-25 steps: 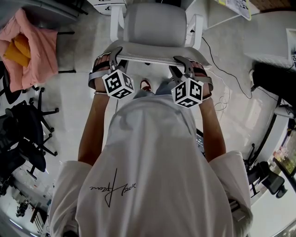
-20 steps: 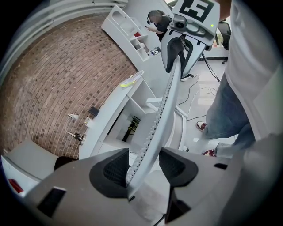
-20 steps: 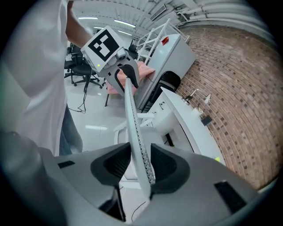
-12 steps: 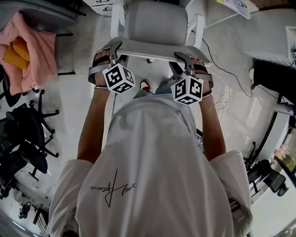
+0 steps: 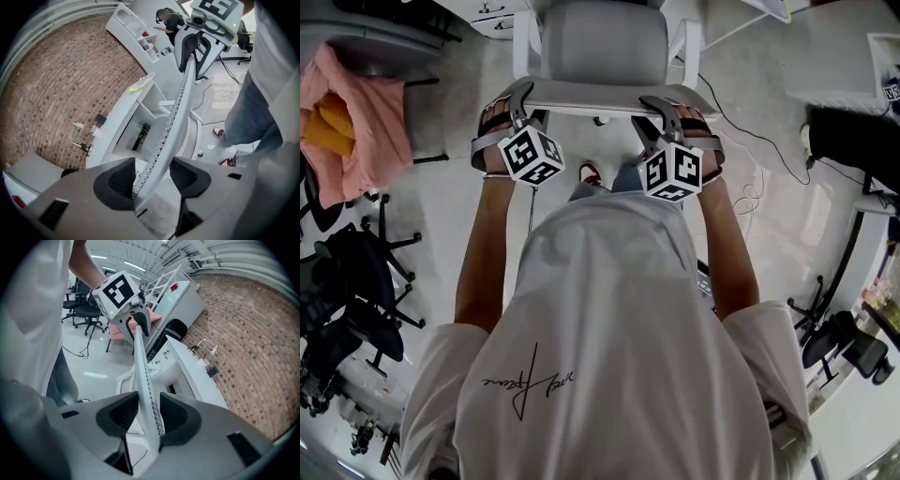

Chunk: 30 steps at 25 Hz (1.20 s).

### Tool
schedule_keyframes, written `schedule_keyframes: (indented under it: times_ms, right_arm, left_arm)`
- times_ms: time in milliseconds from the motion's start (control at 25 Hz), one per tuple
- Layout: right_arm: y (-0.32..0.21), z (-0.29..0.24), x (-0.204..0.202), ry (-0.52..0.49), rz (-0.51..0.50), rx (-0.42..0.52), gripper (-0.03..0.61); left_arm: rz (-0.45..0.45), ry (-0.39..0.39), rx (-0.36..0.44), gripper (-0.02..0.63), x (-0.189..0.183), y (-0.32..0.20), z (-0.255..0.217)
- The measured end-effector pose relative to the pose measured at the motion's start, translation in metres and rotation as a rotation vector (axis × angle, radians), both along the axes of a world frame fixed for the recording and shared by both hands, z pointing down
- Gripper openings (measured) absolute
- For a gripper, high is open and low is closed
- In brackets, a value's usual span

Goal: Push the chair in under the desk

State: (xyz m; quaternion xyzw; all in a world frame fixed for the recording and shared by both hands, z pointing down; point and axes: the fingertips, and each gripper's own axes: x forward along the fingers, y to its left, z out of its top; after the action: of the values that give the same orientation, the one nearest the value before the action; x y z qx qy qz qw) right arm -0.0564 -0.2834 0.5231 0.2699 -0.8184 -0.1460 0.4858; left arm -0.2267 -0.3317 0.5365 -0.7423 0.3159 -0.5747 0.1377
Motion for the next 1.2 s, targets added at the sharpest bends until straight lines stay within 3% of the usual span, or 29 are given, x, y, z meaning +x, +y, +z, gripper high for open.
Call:
schedule_keyframes:
  times_ms: [520,1200]
  right_arm:
    - [0.019,0.006,-0.003,-0.001,0.030,-0.002,0.160]
    - [0.027,-0.004,-0.003,-0.068,0.129,-0.045,0.163]
  left_arm:
    - [-0.007,0.010,0.017,0.225,-0.002,0.019,0.003]
    - [-0.102,0.176,0.068,0.229,0.000,0.040,-0.020]
